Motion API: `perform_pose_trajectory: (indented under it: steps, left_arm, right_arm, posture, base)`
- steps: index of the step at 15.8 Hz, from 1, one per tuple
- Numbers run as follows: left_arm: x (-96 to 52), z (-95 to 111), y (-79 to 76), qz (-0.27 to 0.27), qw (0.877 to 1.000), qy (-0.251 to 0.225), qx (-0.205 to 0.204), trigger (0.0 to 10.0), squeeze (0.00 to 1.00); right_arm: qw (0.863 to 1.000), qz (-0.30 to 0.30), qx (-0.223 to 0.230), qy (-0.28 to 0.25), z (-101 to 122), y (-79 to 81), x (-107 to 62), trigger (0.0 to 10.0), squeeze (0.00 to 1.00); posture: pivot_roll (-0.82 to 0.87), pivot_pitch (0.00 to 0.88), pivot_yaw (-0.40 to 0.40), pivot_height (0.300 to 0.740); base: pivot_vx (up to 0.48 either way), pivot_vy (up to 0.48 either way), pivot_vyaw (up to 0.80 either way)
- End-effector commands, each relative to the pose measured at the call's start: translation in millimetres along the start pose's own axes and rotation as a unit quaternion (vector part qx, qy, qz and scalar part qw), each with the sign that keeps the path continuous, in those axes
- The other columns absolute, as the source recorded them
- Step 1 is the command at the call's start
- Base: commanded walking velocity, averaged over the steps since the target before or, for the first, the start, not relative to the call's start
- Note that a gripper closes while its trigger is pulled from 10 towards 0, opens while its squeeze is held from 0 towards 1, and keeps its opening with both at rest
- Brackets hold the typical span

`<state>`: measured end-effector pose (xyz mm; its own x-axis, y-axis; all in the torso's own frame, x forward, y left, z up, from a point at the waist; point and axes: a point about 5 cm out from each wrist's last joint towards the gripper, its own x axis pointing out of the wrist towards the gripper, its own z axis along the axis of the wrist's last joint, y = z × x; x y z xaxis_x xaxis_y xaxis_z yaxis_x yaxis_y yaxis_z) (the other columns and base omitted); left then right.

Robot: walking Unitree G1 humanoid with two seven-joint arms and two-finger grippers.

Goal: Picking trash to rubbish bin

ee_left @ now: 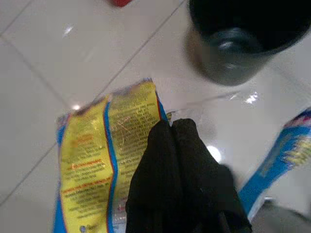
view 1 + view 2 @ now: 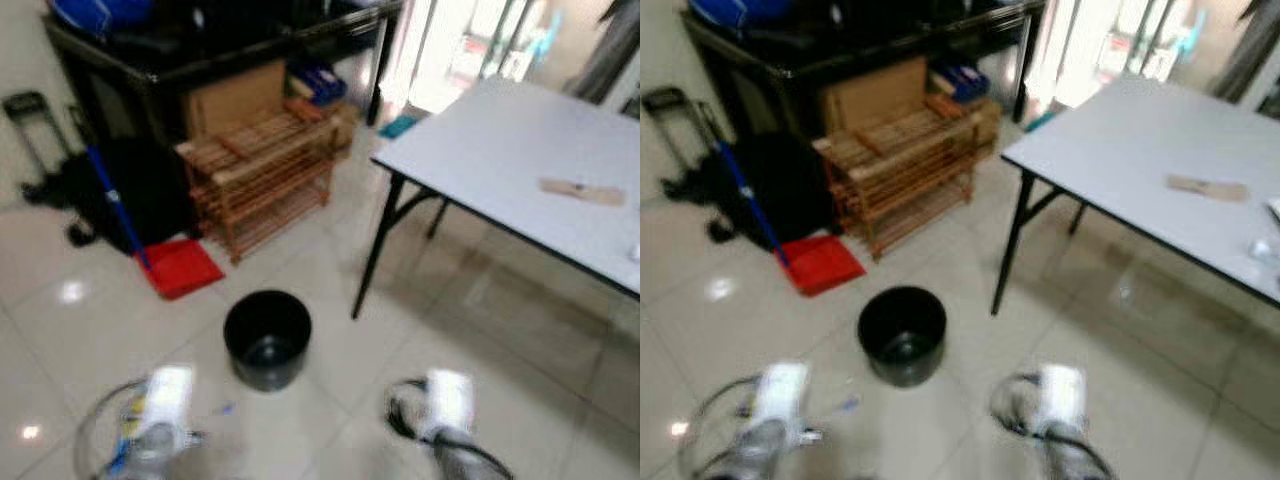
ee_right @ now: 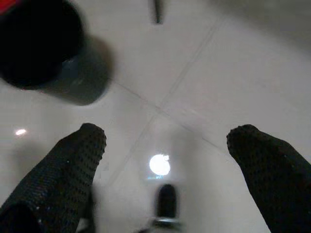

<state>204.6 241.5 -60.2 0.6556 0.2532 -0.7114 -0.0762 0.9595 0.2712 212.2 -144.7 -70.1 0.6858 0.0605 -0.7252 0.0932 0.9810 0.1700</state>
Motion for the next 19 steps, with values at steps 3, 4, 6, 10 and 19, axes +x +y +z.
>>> perform_pose_trajectory:
  steps: [3, 4, 6, 10, 19]
  left_arm:
    - [0.6, 6.2, -12.7, -0.014, 1.000, -0.009, -0.004, 10.0, 0.00]
    - [0.6, 6.2, -12.6, -0.014, 1.000, -0.009, -0.004, 10.0, 0.00]
    - [0.6, 6.0, -12.5, -0.014, 1.000, -0.008, -0.004, 10.0, 0.00]
    - [0.7, 6.2, -12.7, -0.014, 1.000, -0.008, -0.004, 10.0, 0.00]
    - [0.7, 6.3, -12.4, -0.014, 1.000, -0.007, -0.004, 10.0, 0.00]
  right_arm:
    - [1.000, -0.022, 0.000, 0.001, -0.4, -16.5, -2.3, 10.0, 0.00]
    - [1.000, -0.022, 0.000, 0.001, -0.6, -16.5, -2.3, 10.0, 0.00]
    - [1.000, -0.021, -0.003, 0.000, -0.3, -16.3, -2.3, 10.0, 0.00]
    - [0.999, -0.017, -0.029, -0.001, 0.5, -14.2, -1.9, 10.0, 0.00]
    - [0.999, -0.014, -0.035, 0.003, -1.1, -12.4, -1.9, 10.0, 0.00]
  posture:
    - [0.00, 0.058, -0.040, 0.740]
    - [0.00, 0.058, -0.040, 0.740]
    - [0.00, 0.059, -0.039, 0.740]
    - [0.00, 0.058, -0.039, 0.740]
    - [0.00, 0.057, -0.037, 0.740]
  base:
    - [0.334, 0.000, 0.00]
    - [0.337, 0.000, 0.00]
    - [0.334, 0.000, 0.00]
    - [0.335, 0.000, 0.40]
    - [0.327, 0.000, 0.09]
